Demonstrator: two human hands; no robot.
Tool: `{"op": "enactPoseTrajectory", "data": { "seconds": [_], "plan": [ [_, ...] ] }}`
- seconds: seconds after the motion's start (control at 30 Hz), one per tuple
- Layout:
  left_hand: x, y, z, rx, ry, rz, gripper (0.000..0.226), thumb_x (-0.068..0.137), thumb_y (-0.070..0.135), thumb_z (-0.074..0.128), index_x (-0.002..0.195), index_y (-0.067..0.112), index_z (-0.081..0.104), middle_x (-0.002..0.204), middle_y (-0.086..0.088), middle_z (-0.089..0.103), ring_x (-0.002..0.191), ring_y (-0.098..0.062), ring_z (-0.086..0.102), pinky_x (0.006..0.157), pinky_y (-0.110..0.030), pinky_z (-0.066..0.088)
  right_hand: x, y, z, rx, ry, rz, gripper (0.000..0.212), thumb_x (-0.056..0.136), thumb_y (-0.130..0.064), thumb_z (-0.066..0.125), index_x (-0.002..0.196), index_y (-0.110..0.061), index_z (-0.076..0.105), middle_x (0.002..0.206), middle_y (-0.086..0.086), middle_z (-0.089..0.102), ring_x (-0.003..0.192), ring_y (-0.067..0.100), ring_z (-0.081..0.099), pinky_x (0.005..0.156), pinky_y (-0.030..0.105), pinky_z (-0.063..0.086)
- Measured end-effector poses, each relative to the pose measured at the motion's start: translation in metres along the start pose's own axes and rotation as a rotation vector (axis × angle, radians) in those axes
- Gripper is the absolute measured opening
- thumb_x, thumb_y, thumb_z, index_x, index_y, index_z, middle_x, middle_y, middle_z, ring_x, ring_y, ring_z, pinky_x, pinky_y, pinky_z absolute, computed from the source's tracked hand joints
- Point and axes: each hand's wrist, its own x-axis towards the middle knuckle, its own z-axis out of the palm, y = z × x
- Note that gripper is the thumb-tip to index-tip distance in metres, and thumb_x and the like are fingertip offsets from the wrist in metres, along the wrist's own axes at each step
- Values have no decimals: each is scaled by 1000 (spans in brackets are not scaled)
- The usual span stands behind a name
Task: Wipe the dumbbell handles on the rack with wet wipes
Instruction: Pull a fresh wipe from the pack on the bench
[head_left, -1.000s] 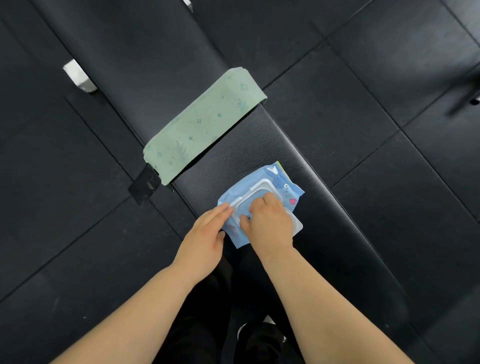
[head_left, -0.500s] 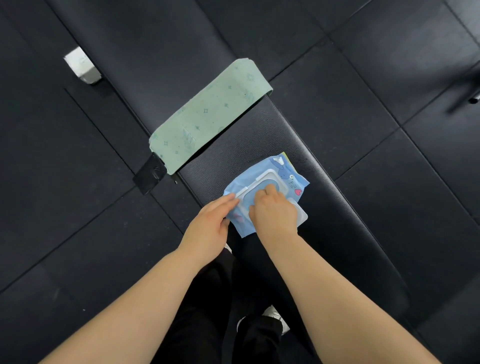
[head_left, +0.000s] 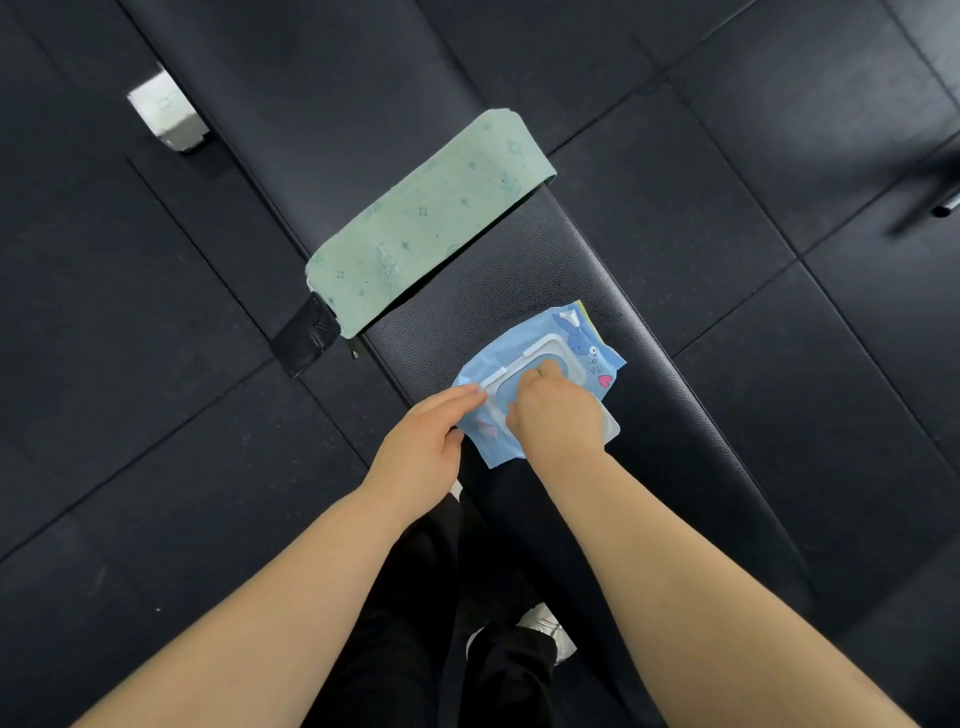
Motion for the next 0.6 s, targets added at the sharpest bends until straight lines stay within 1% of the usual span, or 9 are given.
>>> {"op": "enactPoseTrajectory", "data": {
  "seconds": [0.2, 0.3, 0.37, 0.4, 0.43, 0.47, 0.5, 0.57, 0.6],
  "plan": [
    [1, -3, 3, -1, 22, 6, 49, 87, -10, 41, 130, 13, 48, 120, 19, 37, 118, 4, 31, 97, -3, 19, -5, -7, -4, -65, -3, -91, 32, 92, -9, 42, 122, 0, 39, 125, 13, 39, 103, 23, 56, 70, 25, 38],
    [1, -5, 5, 52, 28, 45, 49, 89, -7, 42, 132, 15, 45, 123, 20, 33, 119, 5, 28, 90, 10, 13, -2, -2, -1, -74, 16, -106, 29, 92, -4, 39, 121, -1, 40, 124, 13, 41, 100, 24, 58, 57, 24, 34],
    [0, -9, 7, 128, 24, 102, 50, 89, -4, 44, 135, 15, 41, 128, 20, 31, 121, 6, 25, 91, 10, 9, 0, 3, 3, 4, 35, -71, 26, 92, -5, 36, 117, -3, 43, 119, 11, 43, 91, 30, 58, 48, 24, 24],
    [0, -9, 7, 190, 18, 135, 50, 87, -4, 46, 134, 13, 42, 132, 16, 35, 124, 4, 27, 98, 3, 14, 0, 6, 5, 71, 73, -60, 24, 91, -6, 36, 113, -2, 46, 114, 12, 45, 82, 33, 55, 45, 25, 19],
    [0, -10, 8, 271, 35, 190, 51, 82, -3, 51, 132, 11, 46, 134, 7, 43, 125, -3, 32, 103, -11, 28, 0, 8, 9, 142, 171, -67, 20, 88, -6, 40, 105, -1, 51, 105, 12, 48, 70, 32, 52, 43, 25, 15],
    [0, -13, 11, 367, 73, 266, 54, 74, 1, 55, 127, 10, 50, 131, -3, 52, 121, -11, 38, 98, -29, 42, 0, 9, 11, 204, 275, -71, 15, 84, -6, 45, 93, 1, 55, 93, 10, 50, 59, 30, 47, 42, 24, 14],
    [-1, -16, 14, 466, 79, 301, 58, 66, 7, 58, 123, 13, 50, 124, -8, 58, 115, -17, 42, 88, -43, 48, 0, 12, 13, 251, 348, -74, 11, 81, -6, 48, 85, 1, 55, 85, 7, 49, 56, 27, 42, 42, 25, 18],
    [0, -17, 18, 640, 90, 306, 63, 58, 15, 57, 120, 21, 46, 118, -9, 61, 108, -22, 48, 79, -49, 50, -2, 19, 19, 414, 265, -66, 6, 85, -8, 46, 83, -5, 50, 85, 3, 40, 66, 26, 42, 55, 30, 29],
    [0, -17, 20, 673, 102, 317, 64, 58, 17, 57, 120, 24, 44, 118, -8, 58, 105, -22, 46, 79, -51, 50, -4, 23, 21, 520, 195, -44, 4, 85, -8, 47, 81, -8, 46, 86, 3, 39, 70, 24, 42, 59, 28, 28]
  ]
}}
